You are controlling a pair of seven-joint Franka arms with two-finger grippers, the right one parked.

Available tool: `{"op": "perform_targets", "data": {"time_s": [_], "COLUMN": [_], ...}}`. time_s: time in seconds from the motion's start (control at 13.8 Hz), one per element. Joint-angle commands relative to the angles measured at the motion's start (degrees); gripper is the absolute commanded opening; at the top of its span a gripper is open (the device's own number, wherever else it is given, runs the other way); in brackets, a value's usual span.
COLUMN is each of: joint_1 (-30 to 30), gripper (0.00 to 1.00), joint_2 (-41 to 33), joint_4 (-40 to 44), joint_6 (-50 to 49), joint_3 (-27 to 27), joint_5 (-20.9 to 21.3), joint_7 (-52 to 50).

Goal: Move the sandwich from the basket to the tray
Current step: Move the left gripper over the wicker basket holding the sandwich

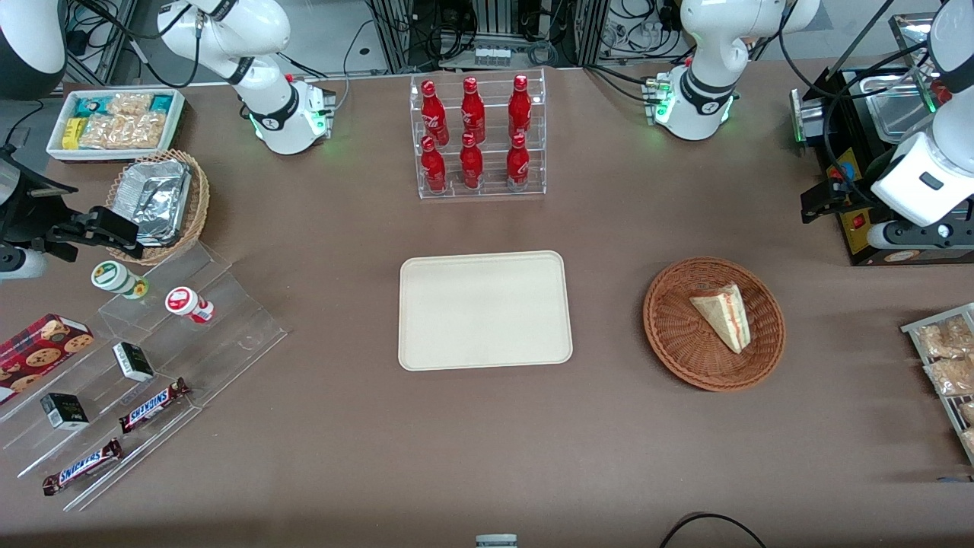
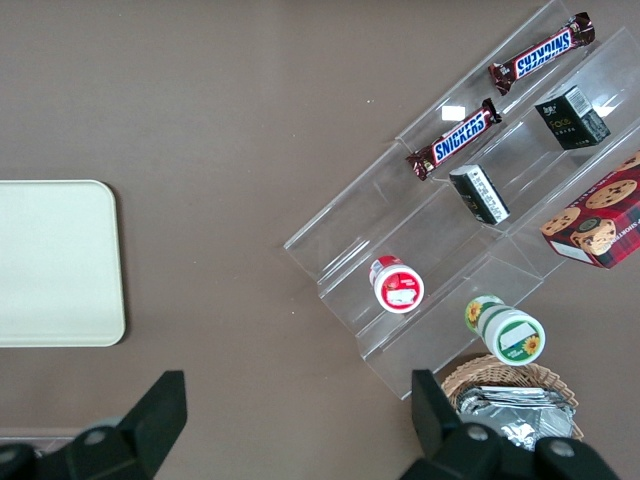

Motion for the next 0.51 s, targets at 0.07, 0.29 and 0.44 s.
{"op": "perform_targets", "data": {"time_s": [0.07,0.29,0.44], "joint_1": [-0.1,-0.1,-0.3], "gripper": [1.0,1.0,1.0], "joint_2": [-0.7,1.1,0.8], "joint_4": [-1.2,-2.6,-7.8], "joint_6": [2.0,4.3,10.6], "joint_3": [-0.1,-0.1,-0.1], "joint_5": [-0.1,-0.1,-0.4], "joint_7": [0.9,0.9,0.9]}}
